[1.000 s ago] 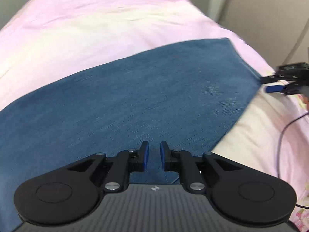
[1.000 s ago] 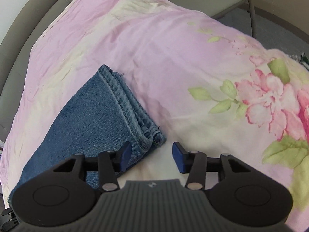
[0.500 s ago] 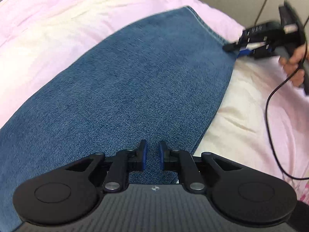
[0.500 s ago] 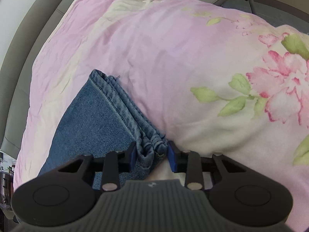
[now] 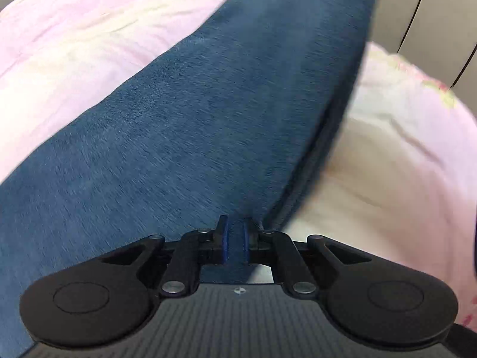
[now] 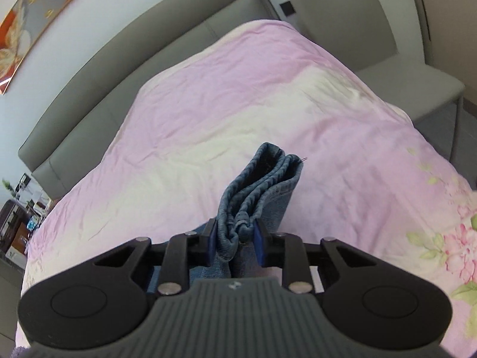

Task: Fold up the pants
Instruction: 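Grasp the leg hems with the right tool and lift them toward the waistband, then lay the hems onto the jeans near the back pocket and open the right tool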

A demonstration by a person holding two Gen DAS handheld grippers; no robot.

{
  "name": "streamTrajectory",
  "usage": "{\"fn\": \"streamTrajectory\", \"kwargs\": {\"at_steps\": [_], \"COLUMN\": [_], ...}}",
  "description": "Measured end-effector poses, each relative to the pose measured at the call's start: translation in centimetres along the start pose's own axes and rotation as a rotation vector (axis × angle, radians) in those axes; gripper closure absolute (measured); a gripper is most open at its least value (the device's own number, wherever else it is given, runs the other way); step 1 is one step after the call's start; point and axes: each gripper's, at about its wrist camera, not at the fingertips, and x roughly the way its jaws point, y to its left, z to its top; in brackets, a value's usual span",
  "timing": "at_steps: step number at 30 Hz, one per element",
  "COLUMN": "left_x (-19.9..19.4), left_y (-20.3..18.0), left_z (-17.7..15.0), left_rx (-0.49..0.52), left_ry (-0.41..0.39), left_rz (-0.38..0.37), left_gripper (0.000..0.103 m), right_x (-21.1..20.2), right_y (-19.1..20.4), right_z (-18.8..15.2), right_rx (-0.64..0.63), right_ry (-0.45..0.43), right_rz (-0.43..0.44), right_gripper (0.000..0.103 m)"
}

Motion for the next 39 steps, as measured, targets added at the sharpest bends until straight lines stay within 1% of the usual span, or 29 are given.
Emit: {"fn": "streamTrajectory", "kwargs": {"at_steps": [2, 4, 5, 6, 9, 12, 16, 20, 23, 25, 28, 29, 31, 32, 33, 36, 38, 39], "left_x": [-1.1, -2.0, -2.6, -3.7, -7.0, -10.6, -15.4, -19.2, -20.2, -20.7, -20.9, -20.8, -20.4, -20.1, -20.0, -19.8, -19.1, -19.0], "left_y": [-0.5, -0.5, -0.5, -0.6, 0.5, 3.4, 8.5, 13.3, 15.7, 17.2, 19.1, 19.8, 20.6, 20.9, 21.0, 21.9, 22.3, 22.5], "left_z": [-1.2, -2.5, -3.2, -4.2, -6.7, -9.0, -12.2, -16.0, -18.5, -20.5, -22.8, -23.5, -24.2, -24.5, -24.9, -24.3, -23.5, -23.4], "left_rx": [-0.006, -0.035, -0.051, -0.054, -0.074, -0.125, -0.266, -0.438, -0.547, -0.626, -0.741, -0.779, -0.831, -0.849, -0.858, -0.893, -0.927, -0.949], "left_ry": [-0.023, -0.023, -0.029, -0.052, -0.1, -0.143, -0.199, -0.252, -0.257, -0.26, -0.286, -0.297, -0.317, -0.315, -0.313, -0.314, -0.317, -0.313], "left_rz": [-0.014, -0.099, -0.129, -0.132, -0.11, -0.054, 0.015, 0.079, 0.127, 0.135, 0.103, 0.088, 0.06, 0.051, 0.047, 0.05, 0.031, 0.025], "left_gripper": [0.103, 0.094, 0.089, 0.089, 0.089, 0.089, 0.089, 0.087, 0.087, 0.087, 0.087, 0.086, 0.081, 0.08, 0.08, 0.078, 0.077, 0.077], "right_x": [-0.7, -1.1, -1.1, -1.2, -0.9, 0.1, 2.7, 6.2, 9.9, 12.2, 15.3, 15.9, 16.7, 17.0, 17.1, 16.3, 15.2, 14.9], "right_y": [3.3, 6.4, 8.0, 9.5, 14.0, 18.4, 23.8, 28.0, 30.0, 30.9, 31.5, 31.4, 31.8, 31.9, 32.2, 32.4, 32.7, 33.0], "right_z": [0.4, 0.5, 0.6, 0.5, -0.3, -1.6, -4.3, -8.5, -12.2, -15.3, -19.3, -20.4, -22.2, -22.8, -23.2, -23.3, -22.7, -22.4], "right_rx": [-0.048, -0.106, -0.137, -0.165, -0.227, -0.284, -0.328, -0.361, -0.385, -0.403, -0.433, -0.448, -0.5, -0.521, -0.535, -0.525, -0.528, -0.541], "right_ry": [0.001, 0.0, -0.004, -0.004, 0.016, 0.039, 0.098, 0.187, 0.268, 0.326, 0.402, 0.415, 0.425, 0.428, 0.431, 0.439, 0.402, 0.379], "right_rz": [0.024, 0.035, 0.037, 0.041, 0.071, 0.108, 0.162, 0.2, 0.207, 0.202, 0.183, 0.171, 0.152, 0.142, 0.14, 0.163, 0.168, 0.152], "right_gripper": [0.082, 0.082, 0.082, 0.082, 0.081, 0.081, 0.081, 0.081, 0.081, 0.081, 0.081, 0.081, 0.081, 0.081, 0.077, 0.068, 0.06, 0.059]}}
